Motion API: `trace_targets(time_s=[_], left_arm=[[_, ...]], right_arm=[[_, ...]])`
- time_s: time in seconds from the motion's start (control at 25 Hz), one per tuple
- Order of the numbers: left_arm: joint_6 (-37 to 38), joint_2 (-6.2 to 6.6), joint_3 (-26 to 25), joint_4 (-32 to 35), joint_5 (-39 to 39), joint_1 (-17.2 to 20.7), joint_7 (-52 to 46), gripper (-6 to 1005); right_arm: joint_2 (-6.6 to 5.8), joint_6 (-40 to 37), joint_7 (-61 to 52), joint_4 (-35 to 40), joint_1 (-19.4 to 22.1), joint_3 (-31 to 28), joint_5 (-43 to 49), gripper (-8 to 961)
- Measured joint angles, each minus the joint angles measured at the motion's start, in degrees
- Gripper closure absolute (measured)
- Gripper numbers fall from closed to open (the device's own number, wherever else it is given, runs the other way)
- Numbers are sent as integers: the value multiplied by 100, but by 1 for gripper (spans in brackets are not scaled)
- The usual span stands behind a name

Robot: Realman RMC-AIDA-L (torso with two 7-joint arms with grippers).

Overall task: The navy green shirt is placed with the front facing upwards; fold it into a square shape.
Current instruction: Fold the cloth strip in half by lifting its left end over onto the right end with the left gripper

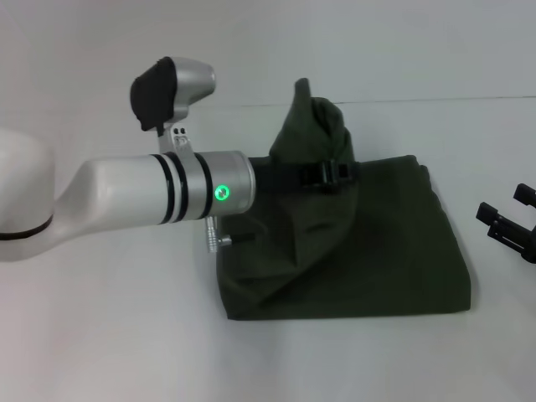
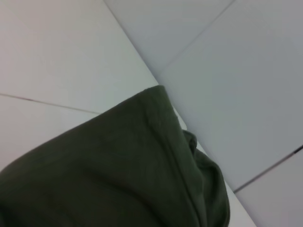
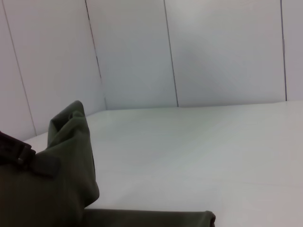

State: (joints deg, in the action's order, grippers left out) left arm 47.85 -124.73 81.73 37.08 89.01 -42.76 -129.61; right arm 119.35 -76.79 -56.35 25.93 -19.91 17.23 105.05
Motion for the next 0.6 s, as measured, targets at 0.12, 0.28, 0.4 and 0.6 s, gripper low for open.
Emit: trace_targets(time_s=[0.12,0.28,0.4,0.6], left_arm=[[-16,0,169,14,-83,-40,1,889],[69,2,285,44,-90,-112,3,889],[75,2,347,38,-93,-142,4,888],[-5,2,356,-37,-95,-145,6,887]], right_arm=[[2,32,0,0,-19,26,8,128],[9,61,1,-4,-38,43,11,128],[15,67,1,-9,-40,42,14,127],[19,79,1,-21,-39,35,15,127]])
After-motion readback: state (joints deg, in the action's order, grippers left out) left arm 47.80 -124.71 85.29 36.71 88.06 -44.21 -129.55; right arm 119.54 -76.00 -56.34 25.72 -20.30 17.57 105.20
